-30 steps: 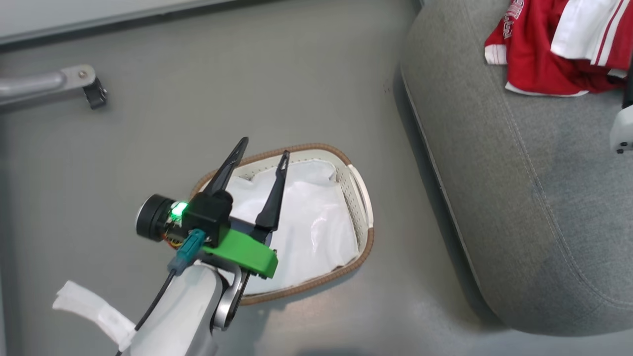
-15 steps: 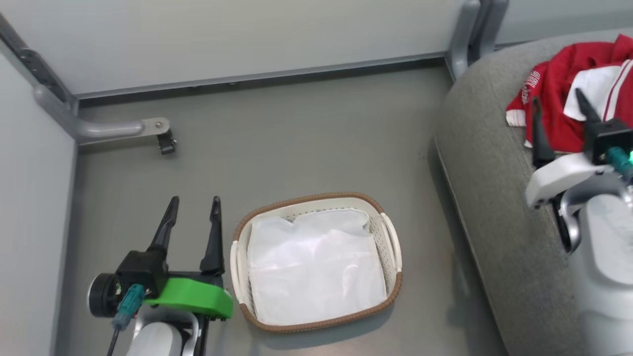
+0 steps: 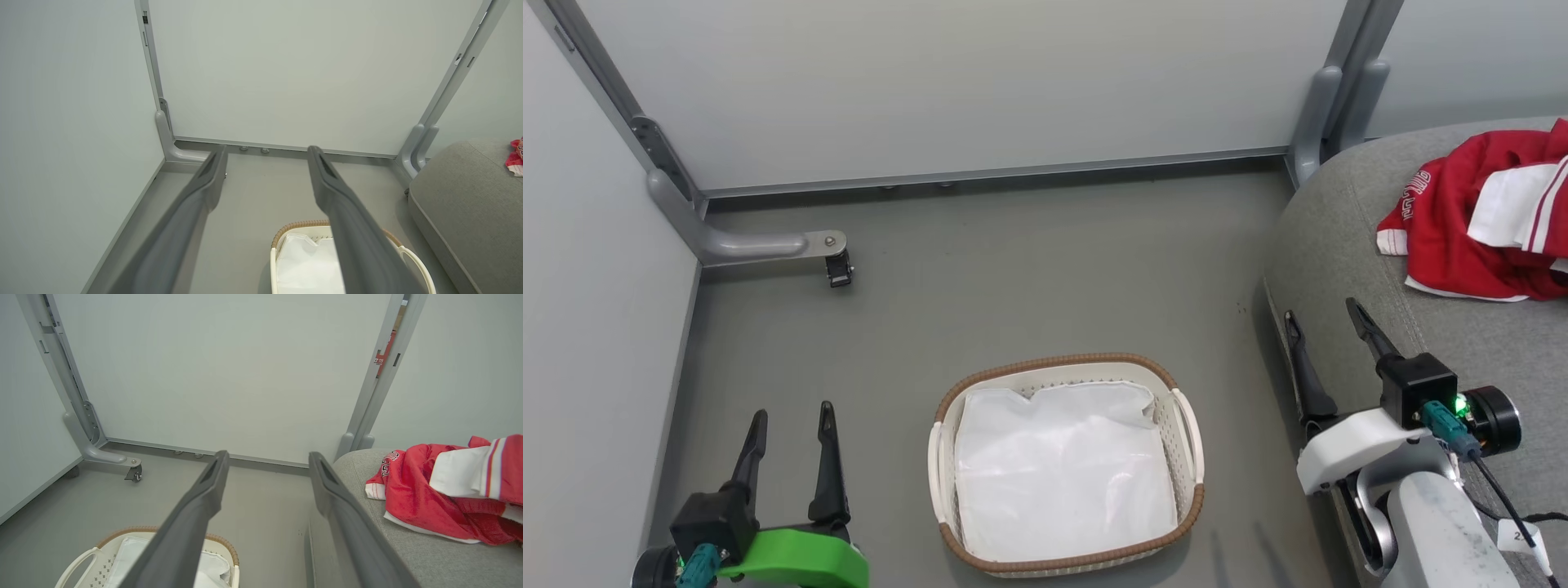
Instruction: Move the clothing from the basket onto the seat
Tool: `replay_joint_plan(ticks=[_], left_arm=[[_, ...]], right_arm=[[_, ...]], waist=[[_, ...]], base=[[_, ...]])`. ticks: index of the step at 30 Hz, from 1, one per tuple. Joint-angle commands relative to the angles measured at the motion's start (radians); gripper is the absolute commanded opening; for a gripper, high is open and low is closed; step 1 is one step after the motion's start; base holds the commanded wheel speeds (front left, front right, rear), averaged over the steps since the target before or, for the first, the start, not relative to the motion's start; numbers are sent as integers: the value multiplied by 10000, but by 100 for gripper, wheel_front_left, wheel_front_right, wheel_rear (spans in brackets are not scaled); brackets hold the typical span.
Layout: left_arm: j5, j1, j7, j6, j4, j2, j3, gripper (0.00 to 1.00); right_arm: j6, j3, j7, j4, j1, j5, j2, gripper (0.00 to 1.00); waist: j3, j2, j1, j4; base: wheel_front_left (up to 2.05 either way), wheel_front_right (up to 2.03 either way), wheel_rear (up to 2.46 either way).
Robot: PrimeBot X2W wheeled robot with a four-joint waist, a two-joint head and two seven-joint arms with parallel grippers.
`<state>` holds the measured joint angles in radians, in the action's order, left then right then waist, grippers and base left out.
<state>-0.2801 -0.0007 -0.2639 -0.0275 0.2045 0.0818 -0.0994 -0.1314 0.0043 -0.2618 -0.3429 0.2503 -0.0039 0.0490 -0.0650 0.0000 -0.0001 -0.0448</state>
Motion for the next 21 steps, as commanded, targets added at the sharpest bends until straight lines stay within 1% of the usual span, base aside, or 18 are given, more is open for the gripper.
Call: replay_joint_plan(ticks=[1,6,12,21], left_arm=[[146,241,-7,-75,-29,-36,110,100],[180,679,-5,-183,-90,-170,428,100],[100,1023,-7,-355,-145,-250,624,100],[120,1193,-6,-498,-41,-302,706,100]], right_arm=[[14,97,-46,160,-246,185,46,100],[14,589,-46,574,-814,690,41,100],[14,644,-46,860,-1384,1058,36,100],[14,756,-46,802,-1597,1202,34,100]], waist=[[92,0,1,114],[243,0,1,245],[407,0,1,292],[586,0,1,322]], base=[[0,0,0],[0,0,0],[0,0,0],[0,0,0]])
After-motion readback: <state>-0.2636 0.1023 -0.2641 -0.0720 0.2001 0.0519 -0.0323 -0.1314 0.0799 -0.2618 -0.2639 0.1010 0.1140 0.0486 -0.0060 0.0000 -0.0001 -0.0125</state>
